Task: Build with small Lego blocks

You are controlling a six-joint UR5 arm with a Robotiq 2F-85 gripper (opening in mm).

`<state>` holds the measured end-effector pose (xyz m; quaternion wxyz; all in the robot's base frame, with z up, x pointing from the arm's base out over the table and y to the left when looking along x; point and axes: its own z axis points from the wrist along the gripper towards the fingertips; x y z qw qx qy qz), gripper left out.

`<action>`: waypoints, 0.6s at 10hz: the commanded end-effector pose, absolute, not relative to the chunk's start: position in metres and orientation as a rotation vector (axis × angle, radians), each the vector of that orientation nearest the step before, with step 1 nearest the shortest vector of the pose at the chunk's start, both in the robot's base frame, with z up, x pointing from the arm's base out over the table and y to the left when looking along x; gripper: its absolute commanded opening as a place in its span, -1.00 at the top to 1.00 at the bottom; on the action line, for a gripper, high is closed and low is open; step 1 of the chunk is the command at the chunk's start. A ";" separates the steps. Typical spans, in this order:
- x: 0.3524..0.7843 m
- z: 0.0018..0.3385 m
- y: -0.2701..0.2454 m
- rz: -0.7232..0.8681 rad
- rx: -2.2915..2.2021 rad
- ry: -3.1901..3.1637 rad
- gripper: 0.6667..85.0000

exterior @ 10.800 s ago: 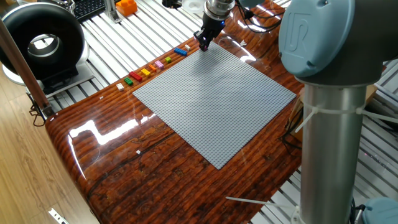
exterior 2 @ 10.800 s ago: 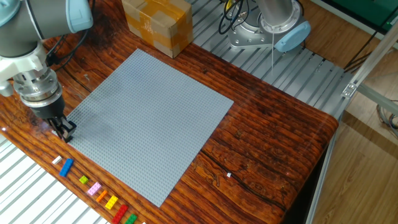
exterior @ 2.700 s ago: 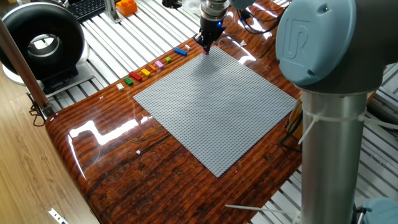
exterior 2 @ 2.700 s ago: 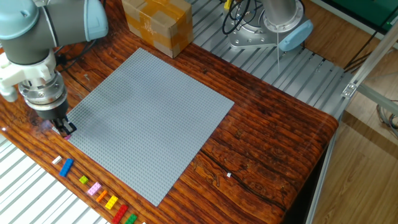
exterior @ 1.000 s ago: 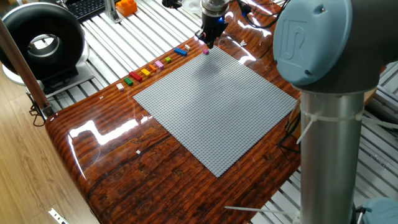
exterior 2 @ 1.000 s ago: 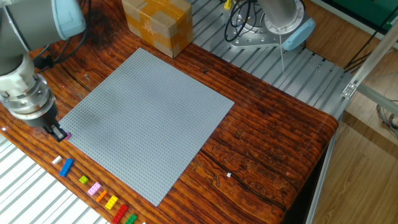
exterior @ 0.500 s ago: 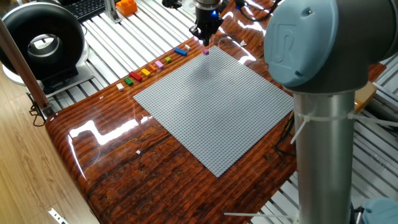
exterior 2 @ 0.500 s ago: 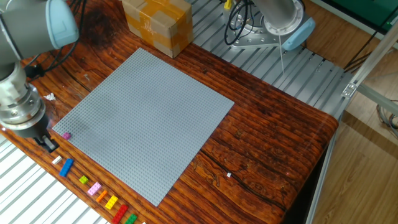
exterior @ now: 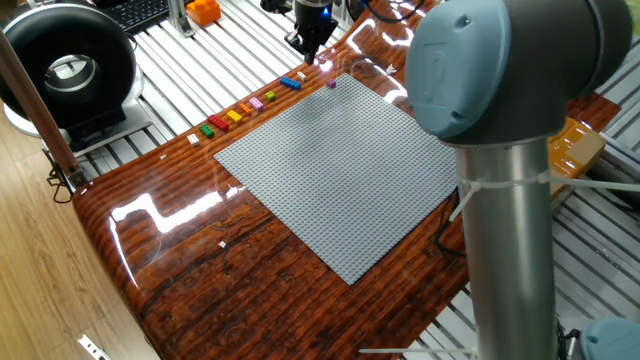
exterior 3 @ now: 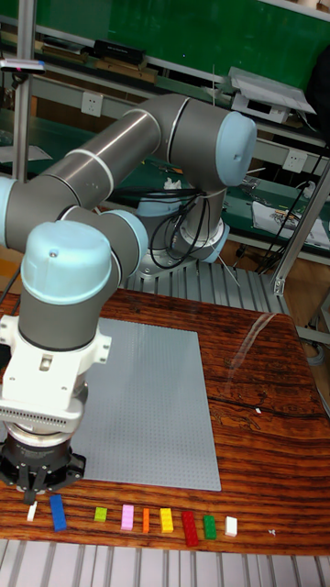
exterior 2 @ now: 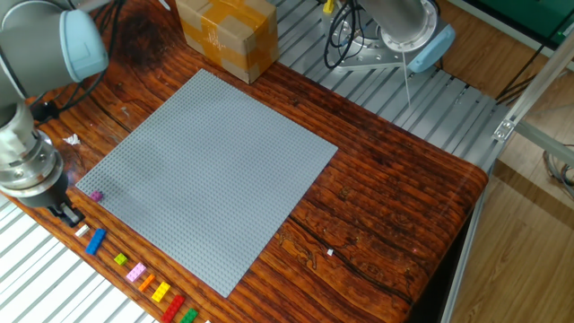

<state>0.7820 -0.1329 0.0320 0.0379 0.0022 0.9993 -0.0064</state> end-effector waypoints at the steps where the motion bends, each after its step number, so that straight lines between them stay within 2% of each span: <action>1: 0.780 0.025 -0.128 0.003 -0.016 3.067 -0.60; 3: 0.779 0.024 -0.128 0.003 -0.035 3.068 -0.66; 6: 0.783 0.018 -0.131 -0.008 -0.052 3.044 -0.64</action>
